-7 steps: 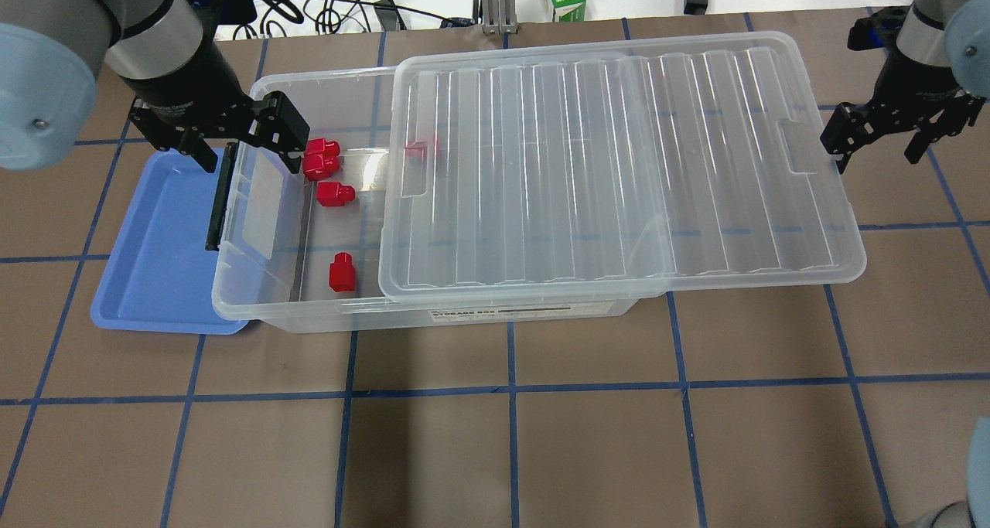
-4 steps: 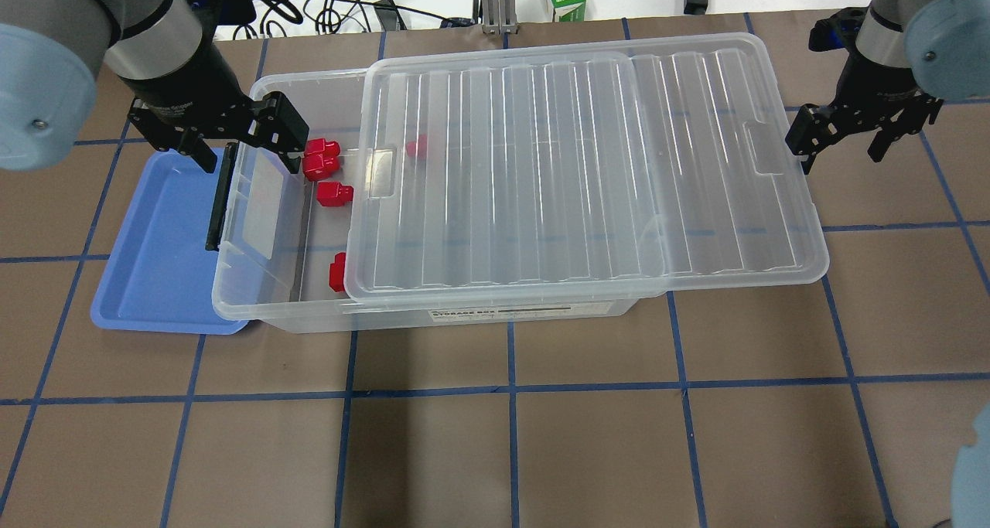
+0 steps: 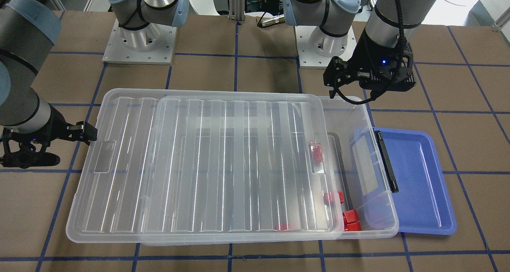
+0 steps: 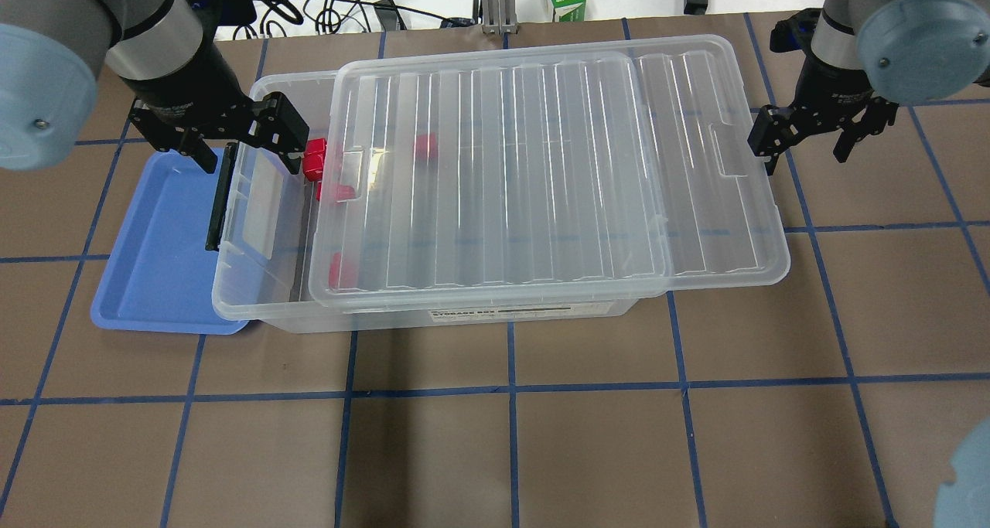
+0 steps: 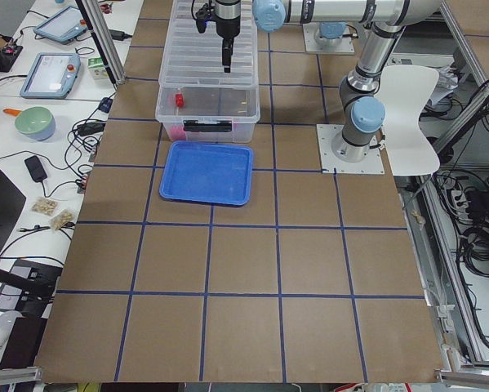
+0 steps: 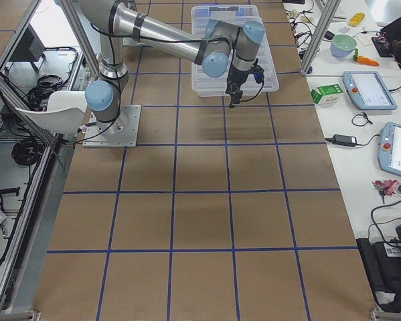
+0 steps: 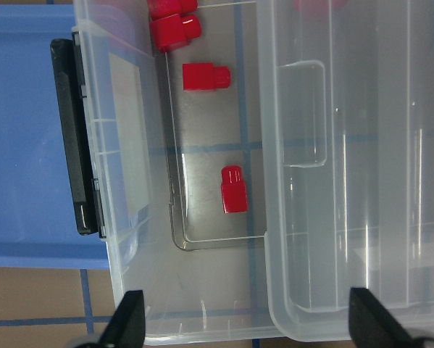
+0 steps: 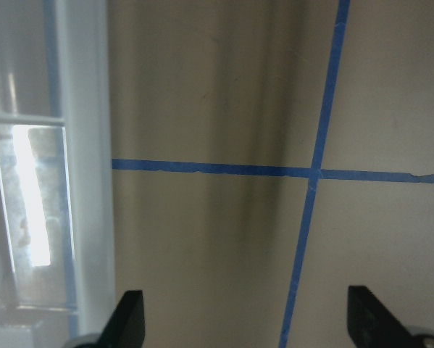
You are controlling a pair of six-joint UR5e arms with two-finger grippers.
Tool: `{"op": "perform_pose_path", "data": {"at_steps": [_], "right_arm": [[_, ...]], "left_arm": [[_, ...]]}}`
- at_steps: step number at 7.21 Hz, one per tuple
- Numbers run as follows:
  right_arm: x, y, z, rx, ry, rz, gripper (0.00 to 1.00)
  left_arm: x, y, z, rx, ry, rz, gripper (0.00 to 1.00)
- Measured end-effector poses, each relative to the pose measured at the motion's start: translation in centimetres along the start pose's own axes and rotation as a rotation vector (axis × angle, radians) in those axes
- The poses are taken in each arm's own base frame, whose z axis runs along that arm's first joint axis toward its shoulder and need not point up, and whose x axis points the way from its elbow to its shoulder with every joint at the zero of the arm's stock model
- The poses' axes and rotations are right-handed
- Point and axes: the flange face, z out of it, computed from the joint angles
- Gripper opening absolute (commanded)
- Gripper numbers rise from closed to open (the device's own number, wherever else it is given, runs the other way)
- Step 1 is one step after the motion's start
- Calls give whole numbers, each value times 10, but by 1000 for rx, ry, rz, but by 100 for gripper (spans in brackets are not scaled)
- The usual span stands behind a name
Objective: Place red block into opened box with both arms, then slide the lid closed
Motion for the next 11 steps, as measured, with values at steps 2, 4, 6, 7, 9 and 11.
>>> {"op": "perform_pose_path", "data": {"at_steps": [2, 4, 6, 7, 9, 11], "right_arm": [[-35, 0, -3, 5, -12, 26, 100], [-51, 1, -4, 3, -15, 36, 100], [-74, 3, -6, 8, -10, 27, 100], [-84, 4, -8, 12, -7, 24, 100], [-90, 4, -10, 17, -4, 23, 100], [-88, 17, -38, 68, 0, 29, 100]], "left_arm": [[0, 0, 1, -1, 0, -1, 100], [0, 0, 1, -2, 0, -1, 100], [0, 1, 1, -2, 0, 0, 100], [0, 1, 1, -3, -1, -1, 100], [0, 1, 2, -4, 0, -1, 100], [0, 1, 2, -4, 0, -1, 100]]}}
